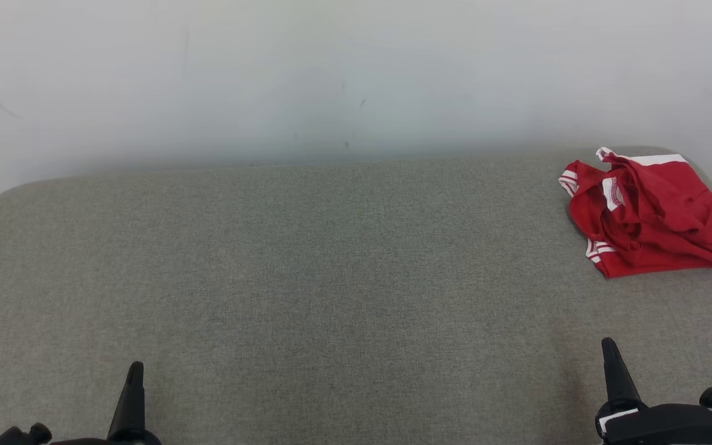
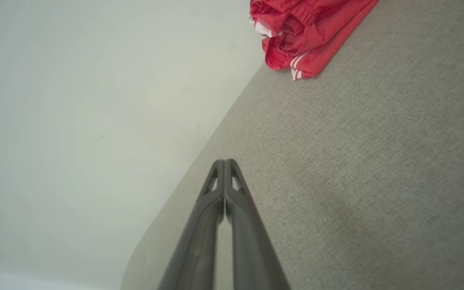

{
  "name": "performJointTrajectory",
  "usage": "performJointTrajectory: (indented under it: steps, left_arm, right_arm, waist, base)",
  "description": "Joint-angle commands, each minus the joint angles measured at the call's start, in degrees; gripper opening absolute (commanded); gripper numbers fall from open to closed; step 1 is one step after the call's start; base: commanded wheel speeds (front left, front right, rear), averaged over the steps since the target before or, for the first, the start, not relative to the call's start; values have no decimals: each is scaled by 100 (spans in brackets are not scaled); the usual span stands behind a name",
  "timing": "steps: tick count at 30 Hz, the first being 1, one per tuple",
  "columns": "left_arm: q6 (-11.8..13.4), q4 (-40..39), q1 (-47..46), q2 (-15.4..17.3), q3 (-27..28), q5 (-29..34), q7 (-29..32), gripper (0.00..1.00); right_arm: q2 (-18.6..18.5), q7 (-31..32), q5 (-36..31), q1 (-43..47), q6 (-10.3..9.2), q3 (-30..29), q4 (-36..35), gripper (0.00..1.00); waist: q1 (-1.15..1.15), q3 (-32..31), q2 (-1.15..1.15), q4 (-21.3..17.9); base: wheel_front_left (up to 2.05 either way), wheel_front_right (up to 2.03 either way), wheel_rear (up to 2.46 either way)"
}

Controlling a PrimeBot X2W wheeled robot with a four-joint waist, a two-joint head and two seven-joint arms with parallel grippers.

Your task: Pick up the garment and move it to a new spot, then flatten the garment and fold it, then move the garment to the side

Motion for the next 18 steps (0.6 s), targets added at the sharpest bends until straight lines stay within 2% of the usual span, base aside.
performJointTrajectory:
  steps: [1,18]
  left_arm:
    - [-35,-38,-126,9,34,-166,38,0]
    - [-69,1,-236,-9,67,-1174,303,0]
  right_arm:
    - [3,44,150,-129,-6,-33,-70,0]
    - [41,297,1139,-208,-8,-142,-113,0]
  waist:
    - [0,1,0,0]
    - [0,27,0,8]
  base:
    - [0,0,0]
    - [0,0,0]
